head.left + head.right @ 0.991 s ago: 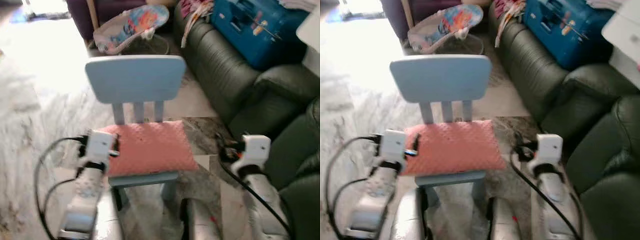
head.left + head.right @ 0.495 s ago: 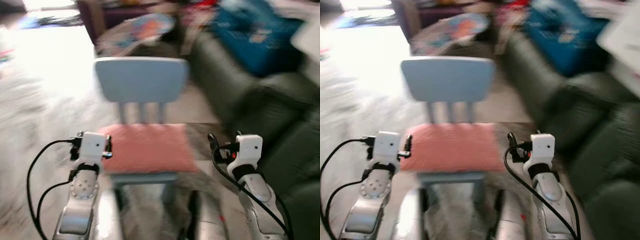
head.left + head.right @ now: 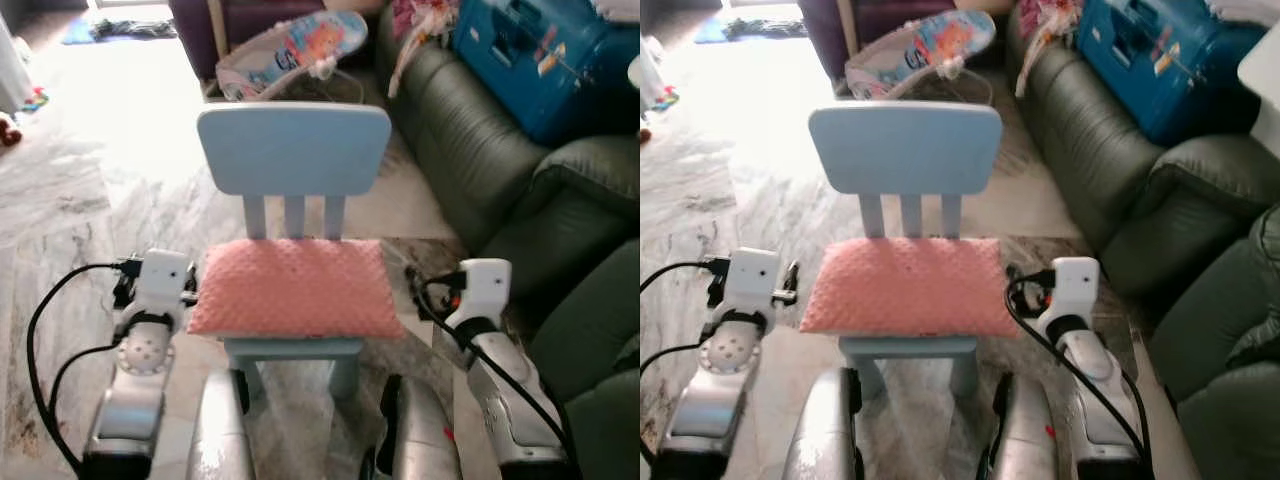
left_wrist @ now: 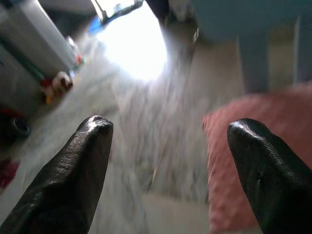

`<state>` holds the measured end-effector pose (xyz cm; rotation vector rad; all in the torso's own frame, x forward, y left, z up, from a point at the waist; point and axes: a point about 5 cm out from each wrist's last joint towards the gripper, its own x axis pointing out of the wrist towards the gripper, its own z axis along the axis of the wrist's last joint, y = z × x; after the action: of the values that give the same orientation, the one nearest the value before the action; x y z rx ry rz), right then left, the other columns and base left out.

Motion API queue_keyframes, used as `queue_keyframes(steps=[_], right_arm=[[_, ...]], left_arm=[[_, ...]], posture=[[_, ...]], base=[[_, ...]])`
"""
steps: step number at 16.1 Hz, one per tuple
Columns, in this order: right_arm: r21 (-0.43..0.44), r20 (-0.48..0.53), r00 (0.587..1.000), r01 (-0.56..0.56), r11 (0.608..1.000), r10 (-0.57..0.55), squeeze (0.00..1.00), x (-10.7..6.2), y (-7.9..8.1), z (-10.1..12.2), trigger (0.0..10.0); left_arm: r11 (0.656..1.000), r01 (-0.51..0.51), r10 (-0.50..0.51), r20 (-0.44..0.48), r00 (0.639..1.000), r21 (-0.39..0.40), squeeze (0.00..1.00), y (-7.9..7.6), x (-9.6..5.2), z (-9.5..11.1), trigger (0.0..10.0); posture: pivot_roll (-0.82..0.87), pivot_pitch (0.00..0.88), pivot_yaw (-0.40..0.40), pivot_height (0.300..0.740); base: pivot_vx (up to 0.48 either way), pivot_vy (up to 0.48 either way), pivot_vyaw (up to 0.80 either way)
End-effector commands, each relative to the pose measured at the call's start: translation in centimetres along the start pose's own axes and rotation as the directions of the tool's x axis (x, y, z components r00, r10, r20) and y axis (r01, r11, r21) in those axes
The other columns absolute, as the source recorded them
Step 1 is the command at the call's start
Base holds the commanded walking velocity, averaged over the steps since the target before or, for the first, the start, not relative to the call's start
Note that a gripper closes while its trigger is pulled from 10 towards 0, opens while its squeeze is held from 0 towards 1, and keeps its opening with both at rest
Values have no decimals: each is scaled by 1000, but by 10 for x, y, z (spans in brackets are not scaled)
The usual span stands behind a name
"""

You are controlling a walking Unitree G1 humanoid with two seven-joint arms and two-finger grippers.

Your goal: Move the pillow to the sofa

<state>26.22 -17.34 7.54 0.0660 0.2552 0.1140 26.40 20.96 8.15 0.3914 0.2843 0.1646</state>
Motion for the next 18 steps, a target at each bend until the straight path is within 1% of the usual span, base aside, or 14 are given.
queue_keyframes(steps=[1,3,4,5,6,7,8,9,11,12,13,14,17,18], right_arm=[[12,-66,996,-56,998,57,0,2,5,-7,10000],[37,-60,996,-60,998,62,0,6,5,-4,10000],[12,-63,996,-66,998,66,0,8,5,-2,10000],[16,-87,994,-68,998,69,0,11,7,-6,10000],[20,-90,993,-76,997,77,0,12,9,-7,10000],[22,-93,992,-85,996,86,0,12,13,-8,10000],[19,-124,988,-89,996,91,0,14,16,-11,10000],[15,-130,986,-103,995,104,0,16,18,-11,10000],[-3,-145,985,-96,995,95,0,20,12,-10,10000],[14,-136,986,-95,995,96,27,22,9,-8,10000],[10,-126,988,-86,996,86,1000,26,6,-5,10000],[-10,-131,989,-74,997,72,1000,31,2,-4,10000],[-60,-152,986,-78,995,68,1000,41,0,-4,10000],[-55,-169,981,-104,993,93,1000,42,3,-7,10000]], left_arm=[[1000,16,-16,-51,999,0,0,7,5,-7,10000],[1000,14,-13,-85,996,10,0,14,11,-11,10000],[1000,22,-21,-104,994,13,0,16,14,-13,10000],[1000,22,-20,-130,991,16,0,17,19,-17,10000],[1000,16,-13,-134,991,20,0,17,22,-18,10000],[1000,-1,4,-129,992,25,0,18,23,-17,10000],[999,-41,43,-125,991,19,0,20,26,-15,10000],[999,-44,46,-122,991,18,0,17,28,-13,10000],[999,-37,38,-121,992,5,0,12,34,-12,10000],[999,-40,38,-122,992,-15,0,11,38,-11,10000],[998,-54,50,-125,991,-32,0,10,43,-10,10000],[996,-58,48,-131,990,-69,1000,8,46,-10,10000],[996,-42,30,-154,988,-77,1000,3,52,-16,10000],[996,-49,37,-156,987,-74,1000,2,53,-18,10000]], posture=[[-1,181,-40,584],[-4,208,-38,584],[-5,225,-35,584],[-5,257,-38,575],[-6,266,-39,565],[-7,276,-43,555],[-5,284,-47,540],[-10,294,-49,535],[-12,302,-54,535],[-12,310,-56,535],[-15,315,-56,535],[-18,319,-55,535],[-22,339,-48,535],[-21,351,-49,535]], base=[[0,0,0],[0,0,0],[0,0,0],[0,0,0],[0,0,0],[0,0,0],[0,0,0],[0,0,0],[0,0,0],[0,0,0],[0,0,0],[0,0,0],[0,0,0],[0,0,0]])
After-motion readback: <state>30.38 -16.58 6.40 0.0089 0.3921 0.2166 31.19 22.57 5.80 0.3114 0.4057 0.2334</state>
